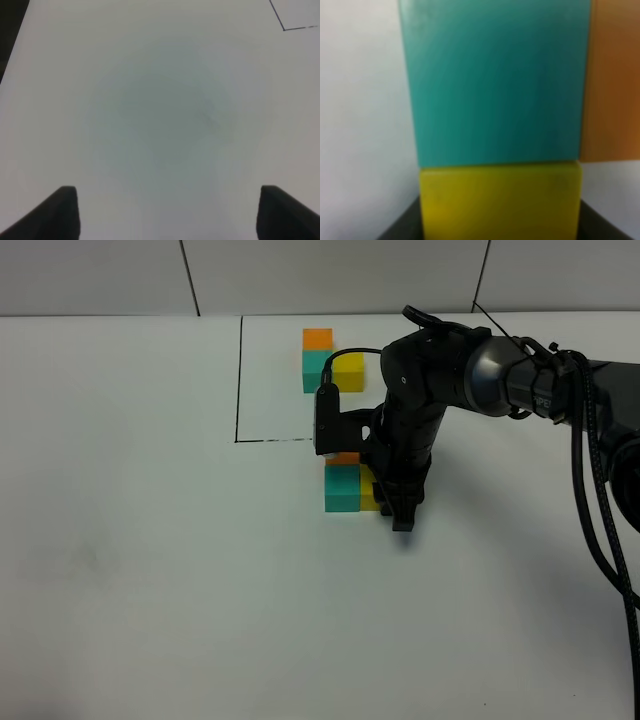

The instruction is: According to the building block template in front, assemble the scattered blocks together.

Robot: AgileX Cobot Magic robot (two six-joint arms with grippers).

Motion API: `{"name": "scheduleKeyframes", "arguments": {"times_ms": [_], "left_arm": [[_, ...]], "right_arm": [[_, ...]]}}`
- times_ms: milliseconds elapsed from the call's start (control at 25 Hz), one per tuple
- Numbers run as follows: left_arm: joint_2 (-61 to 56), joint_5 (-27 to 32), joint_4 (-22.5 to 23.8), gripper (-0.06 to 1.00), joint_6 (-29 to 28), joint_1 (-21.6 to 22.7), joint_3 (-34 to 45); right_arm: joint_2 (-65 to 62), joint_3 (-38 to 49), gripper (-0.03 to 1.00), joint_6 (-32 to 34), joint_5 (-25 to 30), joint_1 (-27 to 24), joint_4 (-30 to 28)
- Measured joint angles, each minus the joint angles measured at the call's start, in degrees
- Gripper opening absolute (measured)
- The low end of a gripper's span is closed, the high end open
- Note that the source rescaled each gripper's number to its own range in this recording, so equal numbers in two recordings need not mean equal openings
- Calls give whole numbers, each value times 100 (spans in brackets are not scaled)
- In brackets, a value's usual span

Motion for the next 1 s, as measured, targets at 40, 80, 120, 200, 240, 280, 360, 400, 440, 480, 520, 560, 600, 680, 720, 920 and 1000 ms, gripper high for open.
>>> {"name": "scheduleKeyframes", "arguments": {"times_ms": [40, 80, 120, 200, 240, 280, 360, 400, 440, 480, 520, 560, 600, 680, 720, 920, 1000], "left_arm": [[0, 0, 0, 65, 0, 0, 0], [0, 0, 0, 65, 0, 0, 0], [0, 0, 0, 65, 0, 0, 0], [0, 0, 0, 65, 0, 0, 0], [0, 0, 0, 65, 0, 0, 0], [0, 0, 0, 65, 0, 0, 0], [0, 0, 0, 65, 0, 0, 0], [0, 0, 0, 65, 0, 0, 0], [0, 0, 0, 65, 0, 0, 0], [0, 0, 0, 65, 0, 0, 0], [0, 0, 0, 65, 0, 0, 0], [0, 0, 0, 65, 0, 0, 0], [0, 0, 0, 65, 0, 0, 0], [0, 0, 0, 65, 0, 0, 0], [0, 0, 0, 65, 0, 0, 0], [0, 0, 0, 65, 0, 0, 0], [0, 0, 0, 65, 0, 0, 0]], "right_arm": [[-1, 0, 0, 0, 0, 0, 0], [-1, 0, 0, 0, 0, 0, 0], [-1, 0, 0, 0, 0, 0, 0], [5, 0, 0, 5, 0, 0, 0], [6, 0, 0, 5, 0, 0, 0], [6, 0, 0, 5, 0, 0, 0], [6, -4, 0, 5, 0, 0, 0], [6, -4, 0, 5, 0, 0, 0], [6, -4, 0, 5, 0, 0, 0], [6, -4, 0, 5, 0, 0, 0], [6, -4, 0, 5, 0, 0, 0], [6, -4, 0, 5, 0, 0, 0], [6, -4, 0, 5, 0, 0, 0], [6, -4, 3, 5, 0, 0, 0], [6, -4, 7, -1, -12, 0, 5], [-23, -10, 48, 21, -176, -5, 6], [-55, -10, 61, 127, -184, -5, 6]]}}
